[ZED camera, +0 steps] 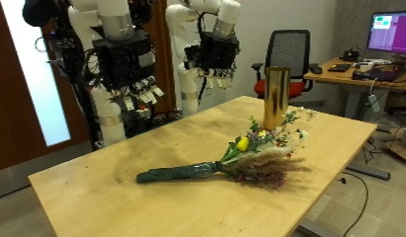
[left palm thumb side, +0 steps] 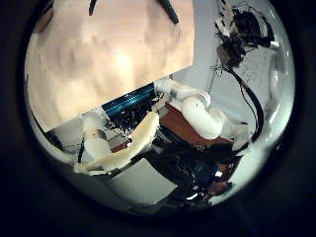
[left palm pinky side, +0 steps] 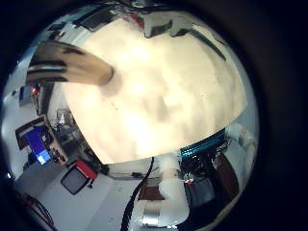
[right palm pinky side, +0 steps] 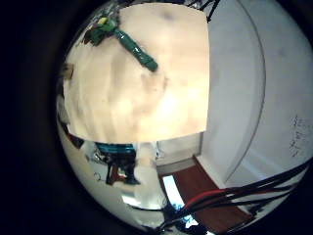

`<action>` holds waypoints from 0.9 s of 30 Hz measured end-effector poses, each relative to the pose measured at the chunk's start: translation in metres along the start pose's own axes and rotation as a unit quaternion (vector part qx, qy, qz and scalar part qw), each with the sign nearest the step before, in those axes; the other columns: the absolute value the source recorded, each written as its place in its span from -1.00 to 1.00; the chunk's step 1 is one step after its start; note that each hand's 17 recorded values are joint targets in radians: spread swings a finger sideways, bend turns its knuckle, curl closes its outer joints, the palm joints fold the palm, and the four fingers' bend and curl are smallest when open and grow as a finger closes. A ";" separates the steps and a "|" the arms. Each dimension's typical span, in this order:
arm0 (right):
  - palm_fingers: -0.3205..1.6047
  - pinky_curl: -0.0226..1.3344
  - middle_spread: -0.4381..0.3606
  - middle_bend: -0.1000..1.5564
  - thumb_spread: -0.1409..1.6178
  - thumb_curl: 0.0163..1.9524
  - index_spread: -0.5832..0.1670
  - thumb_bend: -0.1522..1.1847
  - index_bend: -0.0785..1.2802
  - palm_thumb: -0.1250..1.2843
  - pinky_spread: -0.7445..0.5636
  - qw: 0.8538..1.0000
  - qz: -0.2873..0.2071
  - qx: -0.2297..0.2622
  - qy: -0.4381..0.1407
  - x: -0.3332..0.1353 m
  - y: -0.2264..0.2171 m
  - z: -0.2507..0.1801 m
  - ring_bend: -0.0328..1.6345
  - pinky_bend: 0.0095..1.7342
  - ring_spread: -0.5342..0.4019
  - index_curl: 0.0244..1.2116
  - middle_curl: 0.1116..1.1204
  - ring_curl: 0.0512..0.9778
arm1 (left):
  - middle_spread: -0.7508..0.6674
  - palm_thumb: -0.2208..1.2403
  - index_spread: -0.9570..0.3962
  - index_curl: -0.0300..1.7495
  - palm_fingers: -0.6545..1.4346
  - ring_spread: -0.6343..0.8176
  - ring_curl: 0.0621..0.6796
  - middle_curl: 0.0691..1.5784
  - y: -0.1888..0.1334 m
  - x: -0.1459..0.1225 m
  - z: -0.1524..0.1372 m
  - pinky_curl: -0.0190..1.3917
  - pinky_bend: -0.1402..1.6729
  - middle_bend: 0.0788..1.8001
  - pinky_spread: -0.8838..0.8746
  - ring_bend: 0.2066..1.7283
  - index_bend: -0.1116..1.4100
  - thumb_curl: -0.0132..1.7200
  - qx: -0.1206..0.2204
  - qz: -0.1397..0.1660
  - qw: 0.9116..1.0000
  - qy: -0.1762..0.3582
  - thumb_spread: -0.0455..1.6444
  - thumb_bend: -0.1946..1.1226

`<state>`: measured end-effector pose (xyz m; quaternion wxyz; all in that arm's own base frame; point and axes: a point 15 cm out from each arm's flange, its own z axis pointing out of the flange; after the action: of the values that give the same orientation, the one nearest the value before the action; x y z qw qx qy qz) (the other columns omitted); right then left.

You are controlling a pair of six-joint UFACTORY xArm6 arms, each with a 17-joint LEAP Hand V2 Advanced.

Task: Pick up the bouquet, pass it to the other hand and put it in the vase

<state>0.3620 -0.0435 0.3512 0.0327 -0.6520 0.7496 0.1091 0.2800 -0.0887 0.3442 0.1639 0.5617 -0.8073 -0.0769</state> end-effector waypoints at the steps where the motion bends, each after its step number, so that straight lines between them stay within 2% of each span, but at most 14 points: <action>1: -0.20 -0.59 0.22 -0.64 0.38 -0.59 0.15 -0.80 -0.70 0.23 0.39 1.000 0.004 0.007 0.000 0.002 -0.005 0.001 -0.18 -0.52 -0.30 -0.63 -0.57 -0.50 | 0.55 -0.17 0.65 -0.48 -0.18 0.66 -0.49 -0.71 0.000 0.000 -0.002 -0.62 -0.64 -0.88 0.63 -0.89 -0.59 -0.63 0.003 0.000 1.000 -0.001 0.18 -0.75; 4: -0.22 -0.59 0.10 -0.52 0.38 -0.59 0.19 -0.81 -0.68 0.23 0.37 1.000 0.013 0.024 -0.003 0.007 -0.019 0.006 -0.21 -0.51 -0.33 -0.64 -0.51 -0.51 | 0.54 -0.18 0.64 -0.48 -0.18 0.66 -0.49 -0.71 -0.001 0.001 -0.007 -0.63 -0.65 -0.87 0.63 -0.89 -0.59 -0.63 0.006 0.001 1.000 -0.001 0.19 -0.75; 5: -0.32 -0.57 -0.07 -0.57 0.38 -0.59 0.10 -0.80 -0.68 0.23 0.38 1.000 0.014 0.027 -0.005 0.007 -0.023 0.008 -0.25 -0.47 -0.21 -0.63 -0.53 -0.51 | 0.54 -0.18 0.63 -0.48 -0.18 0.65 -0.49 -0.71 -0.002 0.001 -0.008 -0.63 -0.65 -0.87 0.62 -0.88 -0.60 -0.63 0.007 0.000 1.000 -0.001 0.19 -0.75; 6: -0.37 -0.56 0.22 -0.64 0.38 -0.59 0.22 -0.81 -0.70 0.22 0.39 0.999 0.017 0.030 -0.008 0.007 -0.028 0.010 -0.21 -0.41 -0.12 -0.64 -0.56 -0.51 | 0.54 -0.18 0.63 -0.48 -0.18 0.65 -0.49 -0.71 -0.003 0.000 -0.009 -0.63 -0.65 -0.87 0.62 -0.88 -0.59 -0.64 0.007 0.001 1.000 -0.001 0.19 -0.75; 7: -0.38 -0.56 0.36 -0.59 0.39 -0.59 0.29 -0.81 -0.73 0.21 0.39 0.999 0.018 0.032 -0.012 0.006 -0.031 0.011 -0.19 -0.40 -0.06 -0.67 -0.54 -0.52 | 0.53 -0.18 0.63 -0.48 -0.18 0.65 -0.49 -0.71 -0.006 0.000 -0.010 -0.63 -0.65 -0.87 0.62 -0.88 -0.59 -0.64 0.006 0.000 1.000 -0.001 0.19 -0.75; 8: -0.37 -0.57 0.41 -0.55 0.39 -0.59 0.23 -0.81 -0.71 0.21 0.39 0.999 0.022 0.032 -0.014 0.005 -0.033 0.013 -0.19 -0.40 -0.03 -0.67 -0.52 -0.53 | 0.53 -0.18 0.63 -0.48 -0.18 0.65 -0.49 -0.71 -0.007 -0.001 -0.010 -0.63 -0.65 -0.87 0.62 -0.88 -0.59 -0.64 0.006 0.000 1.000 -0.002 0.19 -0.75; 10: -0.28 -0.61 0.32 -0.44 0.39 -0.59 0.20 -0.81 -0.53 0.19 0.41 0.999 0.028 0.043 -0.015 0.005 -0.040 0.012 -0.29 -0.48 0.04 -0.60 -0.46 -0.59 | 0.53 -0.18 0.63 -0.48 -0.18 0.65 -0.49 -0.70 -0.011 -0.004 -0.010 -0.63 -0.65 -0.87 0.62 -0.88 -0.59 -0.64 0.003 -0.001 1.000 -0.003 0.19 -0.75; 12: -0.31 -0.61 0.16 -0.41 0.39 -0.59 0.19 -0.81 -0.63 0.19 0.42 0.998 0.027 0.058 -0.013 0.006 -0.047 0.010 -0.29 -0.48 0.09 -0.58 -0.43 -0.59 | 0.52 -0.18 0.61 -0.47 -0.17 0.64 -0.49 -0.70 -0.013 -0.006 -0.009 -0.63 -0.65 -0.87 0.61 -0.89 -0.59 -0.64 -0.001 -0.002 1.000 -0.003 0.19 -0.75; 15: -0.28 -0.63 0.10 -0.45 0.38 -0.59 0.18 -0.81 -0.56 0.19 0.43 0.997 0.024 0.069 -0.012 0.004 -0.053 0.012 -0.30 -0.50 0.08 -0.53 -0.44 -0.61 | 0.52 -0.18 0.61 -0.47 -0.17 0.63 -0.48 -0.70 -0.016 -0.008 -0.006 -0.63 -0.65 -0.87 0.61 -0.88 -0.59 -0.64 -0.006 0.000 1.000 -0.002 0.18 -0.75; 16: -0.30 -0.63 0.09 -0.42 0.38 -0.59 0.15 -0.81 -0.69 0.19 0.43 0.997 0.025 0.065 -0.012 0.004 -0.052 0.019 -0.26 -0.49 0.06 -0.56 -0.42 -0.59 | 0.52 -0.18 0.61 -0.47 -0.17 0.63 -0.48 -0.70 -0.018 -0.009 -0.006 -0.63 -0.65 -0.87 0.61 -0.88 -0.59 -0.64 -0.006 -0.001 1.000 -0.001 0.18 -0.75; 17: -0.35 -0.62 0.08 -0.45 0.38 -0.59 -0.06 -0.80 -0.62 0.19 0.45 0.998 0.028 0.060 -0.013 0.006 -0.051 0.026 -0.33 -0.47 0.15 -0.54 -0.43 -0.62 | 0.52 -0.18 0.61 -0.47 -0.17 0.63 -0.48 -0.70 -0.019 -0.009 -0.006 -0.63 -0.65 -0.87 0.61 -0.88 -0.59 -0.64 -0.007 -0.001 1.000 -0.001 0.18 -0.75; 20: -0.47 -0.59 0.44 -0.54 0.38 -0.59 0.10 -0.80 -0.69 0.19 0.48 0.998 0.040 0.037 -0.017 0.011 -0.051 0.057 -0.34 -0.39 0.28 -0.57 -0.49 -0.62 | 0.52 -0.18 0.61 -0.47 -0.17 0.63 -0.48 -0.70 -0.025 -0.011 -0.005 -0.63 -0.64 -0.87 0.61 -0.88 -0.59 -0.64 -0.011 0.002 1.000 0.000 0.18 -0.75; 21: -0.52 -0.57 0.49 -0.60 0.38 -0.59 0.07 -0.80 -0.69 0.19 0.51 0.998 0.047 0.028 -0.018 0.013 -0.053 0.065 -0.33 -0.34 0.34 -0.59 -0.52 -0.62 | 0.52 -0.18 0.61 -0.47 -0.17 0.63 -0.48 -0.70 -0.027 -0.011 -0.005 -0.63 -0.64 -0.88 0.61 -0.89 -0.59 -0.64 -0.011 0.002 1.000 0.000 0.18 -0.75; 27: -0.62 -0.54 0.50 -0.62 0.38 -0.60 0.09 -0.81 -0.74 0.15 0.56 0.997 0.068 0.025 -0.020 0.021 -0.078 0.090 -0.29 -0.25 0.44 -0.66 -0.54 -0.60 | 0.53 -0.18 0.62 -0.47 -0.18 0.64 -0.48 -0.71 -0.034 -0.013 -0.003 -0.63 -0.64 -0.88 0.61 -0.88 -0.59 -0.64 -0.018 0.003 1.000 0.002 0.18 -0.75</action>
<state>0.4269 -0.0552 0.2497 0.0561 -0.5966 0.7937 0.1050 0.3154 -0.0884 0.3336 0.1758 0.5559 -0.8074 -0.0900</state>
